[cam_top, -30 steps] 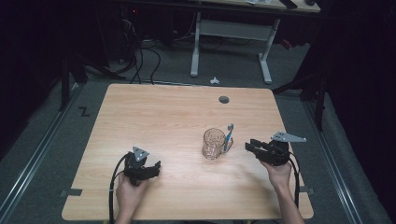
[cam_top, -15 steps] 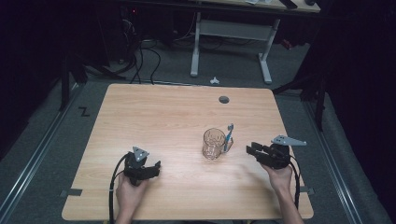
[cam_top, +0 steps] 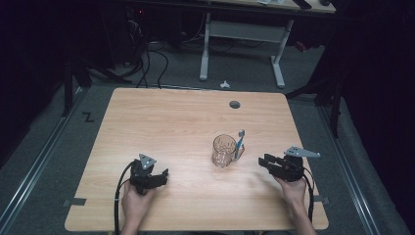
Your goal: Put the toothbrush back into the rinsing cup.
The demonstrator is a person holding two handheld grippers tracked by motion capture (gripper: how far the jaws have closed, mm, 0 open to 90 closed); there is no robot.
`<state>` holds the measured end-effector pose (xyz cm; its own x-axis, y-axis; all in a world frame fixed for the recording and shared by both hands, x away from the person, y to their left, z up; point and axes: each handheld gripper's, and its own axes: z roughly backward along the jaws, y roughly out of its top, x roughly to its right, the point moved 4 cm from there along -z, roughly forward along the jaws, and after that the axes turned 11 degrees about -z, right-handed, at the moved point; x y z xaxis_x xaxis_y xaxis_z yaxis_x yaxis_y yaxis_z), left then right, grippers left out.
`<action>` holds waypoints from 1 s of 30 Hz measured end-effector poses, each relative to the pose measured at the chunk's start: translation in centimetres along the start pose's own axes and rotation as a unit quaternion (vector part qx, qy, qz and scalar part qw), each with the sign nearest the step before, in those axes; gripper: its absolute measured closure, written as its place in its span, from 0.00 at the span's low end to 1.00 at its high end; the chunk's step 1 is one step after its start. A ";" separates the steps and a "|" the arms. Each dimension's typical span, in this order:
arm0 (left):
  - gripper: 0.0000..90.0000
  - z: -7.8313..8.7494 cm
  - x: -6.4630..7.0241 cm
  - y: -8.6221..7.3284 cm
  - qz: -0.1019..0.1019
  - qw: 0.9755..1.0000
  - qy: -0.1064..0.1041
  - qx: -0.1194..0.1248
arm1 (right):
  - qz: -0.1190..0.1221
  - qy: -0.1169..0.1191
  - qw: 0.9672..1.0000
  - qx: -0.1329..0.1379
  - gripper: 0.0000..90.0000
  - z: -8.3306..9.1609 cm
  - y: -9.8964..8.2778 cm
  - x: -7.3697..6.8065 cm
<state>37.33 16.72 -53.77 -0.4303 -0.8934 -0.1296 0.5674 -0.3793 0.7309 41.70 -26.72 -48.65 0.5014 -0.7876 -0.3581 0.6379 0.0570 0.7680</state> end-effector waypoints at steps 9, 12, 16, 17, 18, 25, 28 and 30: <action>0.24 0.0 0.0 0.0 0.000 1.000 0.000 0.000 | 0.008 -0.028 0.999 -0.013 0.63 -0.4 -0.8 0.5; 0.24 0.0 0.0 0.0 0.000 1.000 0.000 0.000 | 0.012 -0.039 0.999 -0.019 0.62 -0.7 -0.9 0.6; 0.24 0.0 0.0 0.0 0.000 1.000 0.000 0.000 | 0.014 -0.052 0.998 -0.025 0.61 -1.1 -1.1 0.8; 0.24 0.0 0.0 0.0 0.000 1.000 0.000 0.000 | 0.015 -0.055 0.998 -0.028 0.60 -1.2 -1.1 0.9; 0.24 0.0 0.0 0.0 0.000 1.000 0.000 0.000 | 0.018 -0.060 0.998 -0.028 0.60 -1.3 -1.2 0.9; 0.24 0.0 0.0 0.0 0.000 1.000 0.000 0.000 | 0.031 -0.084 0.995 -0.044 0.59 -2.6 -1.6 1.2; 0.24 0.0 0.0 0.0 0.000 1.000 0.000 0.000 | 0.033 -0.089 0.994 -0.048 0.59 -3.0 -1.8 1.2; 0.24 0.0 0.0 0.0 0.000 1.000 0.000 0.000 | 0.034 -0.092 0.994 -0.050 0.58 -3.3 -1.9 1.3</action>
<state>37.33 16.71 -53.77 -0.4294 -0.8938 -0.1295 0.5678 -0.3787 0.7309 43.05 -25.81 -52.26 0.4361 -0.8780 -0.1974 0.6662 0.1676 0.7267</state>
